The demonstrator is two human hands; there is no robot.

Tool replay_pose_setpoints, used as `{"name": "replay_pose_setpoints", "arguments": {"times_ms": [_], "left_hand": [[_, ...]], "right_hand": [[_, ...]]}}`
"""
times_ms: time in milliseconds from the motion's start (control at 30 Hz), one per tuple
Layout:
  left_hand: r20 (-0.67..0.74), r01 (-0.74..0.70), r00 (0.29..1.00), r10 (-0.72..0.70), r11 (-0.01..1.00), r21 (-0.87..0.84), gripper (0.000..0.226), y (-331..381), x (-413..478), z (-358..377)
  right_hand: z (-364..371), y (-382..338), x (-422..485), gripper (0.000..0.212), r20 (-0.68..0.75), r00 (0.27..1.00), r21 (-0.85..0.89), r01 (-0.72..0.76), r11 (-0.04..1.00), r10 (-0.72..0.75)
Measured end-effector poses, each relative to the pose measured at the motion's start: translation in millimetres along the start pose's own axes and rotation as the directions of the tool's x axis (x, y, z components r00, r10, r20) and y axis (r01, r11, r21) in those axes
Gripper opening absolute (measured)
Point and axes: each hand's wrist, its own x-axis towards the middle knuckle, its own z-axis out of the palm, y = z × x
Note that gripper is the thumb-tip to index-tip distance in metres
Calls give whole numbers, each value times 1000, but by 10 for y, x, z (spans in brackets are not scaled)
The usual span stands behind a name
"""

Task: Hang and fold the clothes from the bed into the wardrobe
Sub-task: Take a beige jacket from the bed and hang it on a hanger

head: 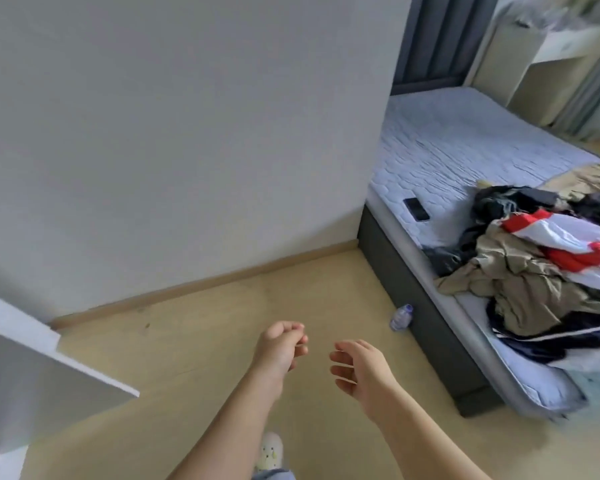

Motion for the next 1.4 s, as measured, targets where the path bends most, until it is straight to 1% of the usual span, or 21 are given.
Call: {"name": "replay_pose_setpoints", "arguments": {"times_ms": [100,267,367,567,800,900,1067,1200,1300,1400], "left_hand": [[114,15,993,-23,997,72,16,149,206,528],[255,3,966,-45,987,163,17,441,617,1177],[290,-8,956,-52,979,204,17,667,947,1447],[347,-6,931,-114,945,327,20,1089,1574,2004],[420,-48,892,-165,891,452,20,1356,1958,2792],[428,-59,887,-176,873,484,20,1411,2073,3138],[396,-39,898,-195,858,511,19,1424,2292,3978],[324,15,921,-218,849,528,18,1426,2464,4781],[293,78,916,-274,838,539,17,1378,2559,5371],[287,105,909,-301,833,543,16,1308,2745,5881]], "right_hand": [[-440,-136,160,11,-103,995,112,-1,994,13],[-875,-487,559,15,-233,971,224,8,975,45],[-968,-762,868,16,-274,959,263,2,965,72],[-1223,-1251,1422,16,-351,921,350,-37,936,168],[-1760,-1468,1751,13,-417,869,500,-25,866,266],[-2015,-1530,1906,11,-415,864,551,-10,835,284],[-2671,-1713,2324,17,-368,874,569,-60,820,319],[-3407,-1968,2725,20,-329,885,515,-123,849,328],[-4016,-2150,3027,19,-369,869,453,-142,880,330],[-4545,-2246,3412,21,-391,866,399,-147,905,313]]}}
